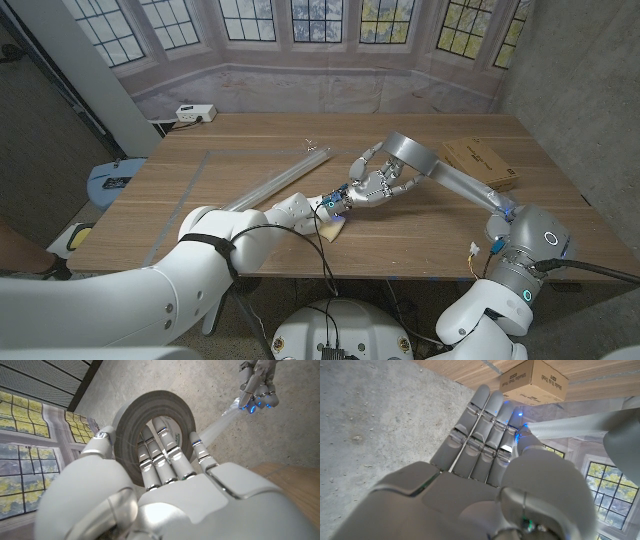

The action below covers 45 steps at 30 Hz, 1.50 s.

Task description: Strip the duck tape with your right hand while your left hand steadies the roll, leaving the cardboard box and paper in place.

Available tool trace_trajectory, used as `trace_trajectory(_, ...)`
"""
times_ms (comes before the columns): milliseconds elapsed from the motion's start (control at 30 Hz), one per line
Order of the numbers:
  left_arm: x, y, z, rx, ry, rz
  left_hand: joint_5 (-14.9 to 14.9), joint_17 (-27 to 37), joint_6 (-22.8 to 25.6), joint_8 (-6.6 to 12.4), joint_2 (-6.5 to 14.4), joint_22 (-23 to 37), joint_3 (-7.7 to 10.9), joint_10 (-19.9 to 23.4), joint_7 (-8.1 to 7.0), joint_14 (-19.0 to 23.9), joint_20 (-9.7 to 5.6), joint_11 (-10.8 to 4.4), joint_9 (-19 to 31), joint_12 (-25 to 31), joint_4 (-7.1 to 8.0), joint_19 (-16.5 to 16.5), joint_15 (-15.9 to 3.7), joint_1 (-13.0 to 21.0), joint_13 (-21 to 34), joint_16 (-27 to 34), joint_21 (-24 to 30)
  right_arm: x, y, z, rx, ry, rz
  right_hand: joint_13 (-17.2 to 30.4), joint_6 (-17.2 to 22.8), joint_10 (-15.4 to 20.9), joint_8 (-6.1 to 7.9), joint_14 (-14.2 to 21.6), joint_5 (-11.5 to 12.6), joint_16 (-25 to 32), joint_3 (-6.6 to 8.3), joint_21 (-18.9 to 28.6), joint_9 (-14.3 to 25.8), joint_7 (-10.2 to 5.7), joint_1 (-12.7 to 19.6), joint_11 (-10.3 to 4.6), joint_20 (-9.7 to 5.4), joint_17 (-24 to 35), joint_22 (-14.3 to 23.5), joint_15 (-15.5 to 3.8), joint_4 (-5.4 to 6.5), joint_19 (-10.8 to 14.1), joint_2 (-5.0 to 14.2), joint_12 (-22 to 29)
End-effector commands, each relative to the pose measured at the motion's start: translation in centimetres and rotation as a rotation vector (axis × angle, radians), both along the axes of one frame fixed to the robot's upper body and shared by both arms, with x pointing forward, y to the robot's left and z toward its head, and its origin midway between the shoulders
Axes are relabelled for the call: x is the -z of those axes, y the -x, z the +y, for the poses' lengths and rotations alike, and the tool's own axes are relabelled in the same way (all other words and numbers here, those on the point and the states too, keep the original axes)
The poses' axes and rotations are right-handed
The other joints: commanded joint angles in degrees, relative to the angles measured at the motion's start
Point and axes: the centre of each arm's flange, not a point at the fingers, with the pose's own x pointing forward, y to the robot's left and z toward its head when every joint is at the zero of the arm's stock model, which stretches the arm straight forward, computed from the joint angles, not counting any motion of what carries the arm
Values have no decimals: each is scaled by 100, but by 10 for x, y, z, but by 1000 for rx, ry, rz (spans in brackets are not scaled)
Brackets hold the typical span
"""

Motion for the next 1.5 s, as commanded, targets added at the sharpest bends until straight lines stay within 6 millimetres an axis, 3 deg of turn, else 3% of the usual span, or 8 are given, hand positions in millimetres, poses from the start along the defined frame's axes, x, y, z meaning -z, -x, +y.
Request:
trace_trajectory(33,2,6,-5,37,2,-9,-19,5,27,-2,725,6,47,-2,-76,-29,5,15,-8,-24,26,46,24,685,24,-34,-29,4,10,-8,32,-3,-18,12,65,46,-9,52,24,-24,-8,42,21,-14,50,-8,11,14,21,-68,8,10,-4,-27)
trace_trajectory(1500,5,6,1,36,31,3,-52,25,-27,-46,760,12,116,-115,-101,-42,37,47,-5,-107,20,95,77,581,89,-56,-156,-1,21,-20,99,10,-4,49,80,73,-22,75,23,-83,-19,44,28,-8,96,6,14,48,21,-67,3,-11,2,-71)
